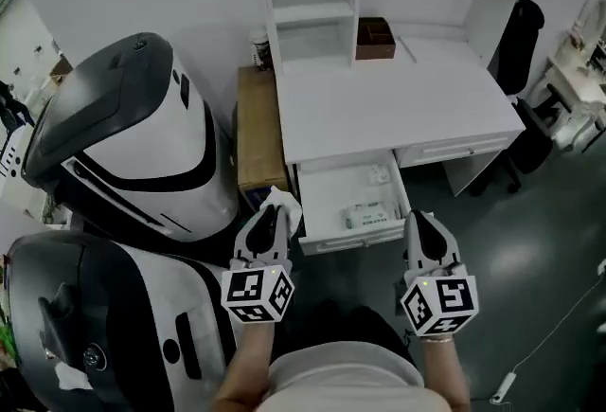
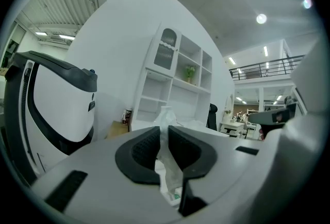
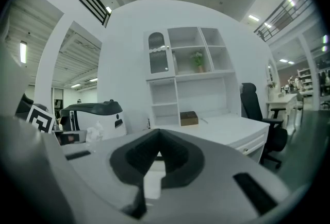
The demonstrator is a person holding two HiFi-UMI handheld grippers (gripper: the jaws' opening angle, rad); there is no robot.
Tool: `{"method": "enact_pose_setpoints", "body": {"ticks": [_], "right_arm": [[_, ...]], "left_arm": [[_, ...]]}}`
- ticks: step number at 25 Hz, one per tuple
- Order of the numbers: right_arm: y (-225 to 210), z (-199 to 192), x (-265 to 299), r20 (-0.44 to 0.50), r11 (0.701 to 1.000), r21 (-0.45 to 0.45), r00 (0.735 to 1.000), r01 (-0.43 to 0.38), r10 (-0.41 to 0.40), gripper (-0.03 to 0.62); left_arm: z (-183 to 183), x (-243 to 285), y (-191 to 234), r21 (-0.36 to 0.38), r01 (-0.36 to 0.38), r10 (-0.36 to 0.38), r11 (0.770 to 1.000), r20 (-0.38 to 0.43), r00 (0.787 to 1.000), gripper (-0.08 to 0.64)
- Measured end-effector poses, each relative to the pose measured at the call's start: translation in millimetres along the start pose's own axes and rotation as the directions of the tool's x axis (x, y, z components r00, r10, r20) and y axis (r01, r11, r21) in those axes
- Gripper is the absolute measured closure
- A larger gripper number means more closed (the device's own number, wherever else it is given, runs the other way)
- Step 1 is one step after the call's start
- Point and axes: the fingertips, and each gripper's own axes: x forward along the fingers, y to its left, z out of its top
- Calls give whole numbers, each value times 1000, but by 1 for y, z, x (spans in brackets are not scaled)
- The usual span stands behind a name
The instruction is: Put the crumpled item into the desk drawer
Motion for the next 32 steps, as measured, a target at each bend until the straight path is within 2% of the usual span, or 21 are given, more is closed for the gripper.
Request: {"method": "enact_pose_setpoints", "body": {"ticks": [10,19,25,32], "right_arm": [[-18,5,26,6,1000,23,1000,11,-12,589],[-47,18,62,33,999,49,999,-3,1,589],[-66,18,88,18,998,56,1000,-7,6,590],[-86,15,113,-2,998,58,1000,-12,12,590]], "left_arm": [[-7,25,0,17,4,-3,1000,-19,1000,520],[-5,66,-7,62,-6,8,998,-31,999,520],[-14,95,-7,38,-22,24,999,-61,998,520],[-28,125,-10,52,-28,34,998,-103,994,520]]}}
